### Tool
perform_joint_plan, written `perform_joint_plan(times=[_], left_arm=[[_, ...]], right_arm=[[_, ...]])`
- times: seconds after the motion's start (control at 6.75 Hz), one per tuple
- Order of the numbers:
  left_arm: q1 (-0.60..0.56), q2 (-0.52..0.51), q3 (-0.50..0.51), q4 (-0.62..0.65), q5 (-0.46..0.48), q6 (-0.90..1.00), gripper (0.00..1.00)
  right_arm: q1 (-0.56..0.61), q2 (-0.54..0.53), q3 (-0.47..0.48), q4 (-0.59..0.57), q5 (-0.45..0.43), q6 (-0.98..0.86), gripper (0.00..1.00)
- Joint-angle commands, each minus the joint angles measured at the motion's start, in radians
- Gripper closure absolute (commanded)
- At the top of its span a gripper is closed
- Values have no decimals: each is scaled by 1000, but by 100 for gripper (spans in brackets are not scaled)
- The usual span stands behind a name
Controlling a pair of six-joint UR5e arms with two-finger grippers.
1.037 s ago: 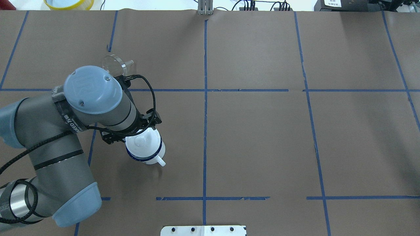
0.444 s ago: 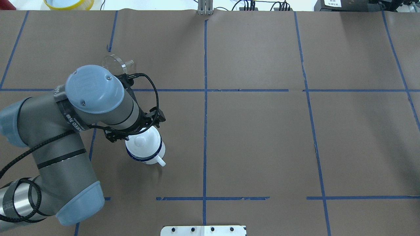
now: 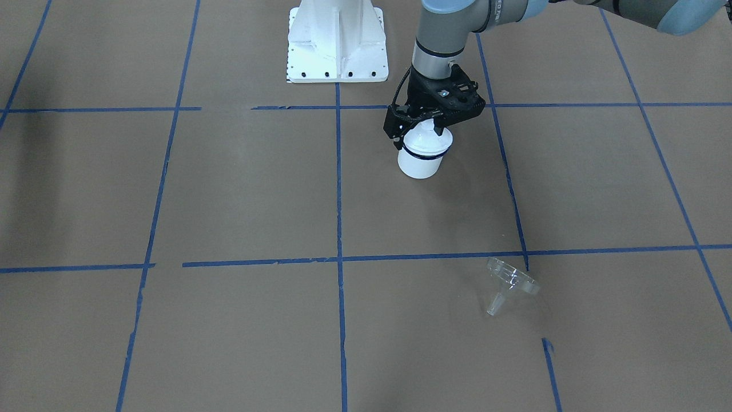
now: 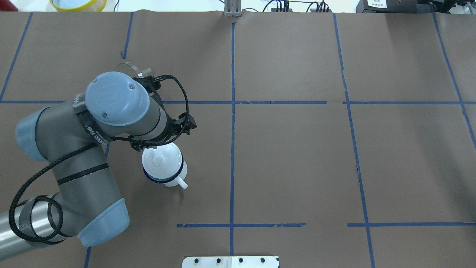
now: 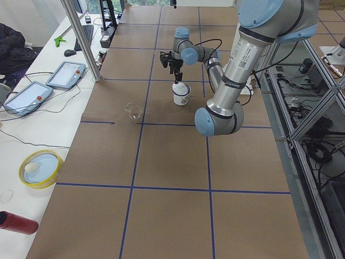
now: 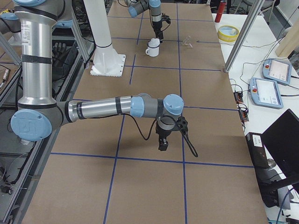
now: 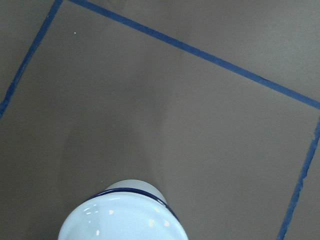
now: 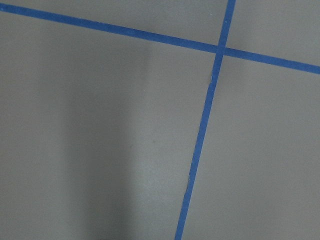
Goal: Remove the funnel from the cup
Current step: 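Open the left gripper and release the lid on the mug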
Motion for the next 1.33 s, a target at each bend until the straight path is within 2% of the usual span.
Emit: perform_joint_plan(times=[0.0,0.44,1.19], left_arm=[[-3,-1,44,-57,14,0,0],[-1,5,88,-110,14,0,0],[2,6,86,-110,12,-5,0]], right_arm=[[0,0,0,0,0,0,0],[0,0,0,0,0,0,0],[0,0,0,0,0,0,0]])
